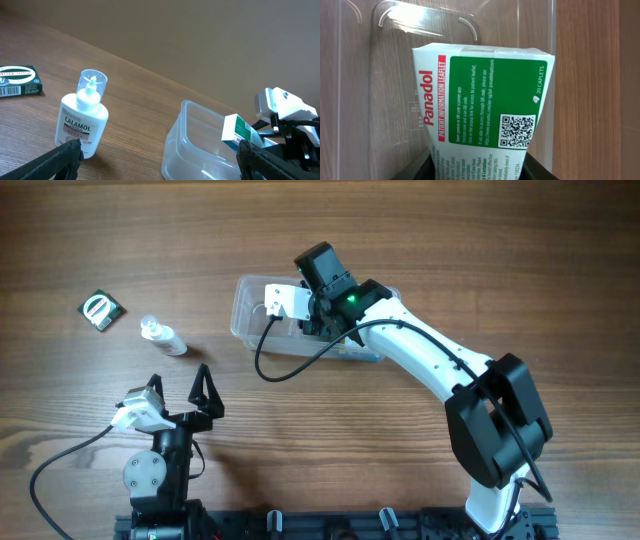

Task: Pack container
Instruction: 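Carry the Panadol box with right gripper into the container's left side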

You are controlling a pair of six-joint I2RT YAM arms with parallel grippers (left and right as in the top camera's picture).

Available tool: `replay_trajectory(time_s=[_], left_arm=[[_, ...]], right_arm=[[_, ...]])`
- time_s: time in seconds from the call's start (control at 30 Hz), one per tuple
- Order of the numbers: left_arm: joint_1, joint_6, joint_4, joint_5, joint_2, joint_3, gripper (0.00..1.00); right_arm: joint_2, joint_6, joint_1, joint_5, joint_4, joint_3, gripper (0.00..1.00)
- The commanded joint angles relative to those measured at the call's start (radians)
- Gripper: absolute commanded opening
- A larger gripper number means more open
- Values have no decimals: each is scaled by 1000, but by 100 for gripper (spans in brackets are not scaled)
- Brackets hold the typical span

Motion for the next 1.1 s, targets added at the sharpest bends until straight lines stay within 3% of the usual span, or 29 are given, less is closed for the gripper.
replay_trajectory(time_s=[0.0, 0.4, 0.47, 0.6, 0.97, 1.07], left_arm=[[8, 2, -7, -6, -5, -3, 100], [8, 2, -7, -6, -5, -3, 100], [8, 2, -7, -6, -5, -3, 100], [8, 2, -7, -6, -5, -3, 100], [8, 2, -7, -6, -5, -3, 100], [8, 2, -7, -6, -5, -3, 100]], right_arm=[[15, -24, -1, 30, 6, 6, 41], [15, -30, -3, 86, 6, 6, 42], [15, -29, -7, 94, 6, 6, 50], [15, -27, -13, 98, 5, 6, 56], [14, -6, -10, 104, 6, 6, 57], [3, 67, 2, 104, 6, 8, 63]])
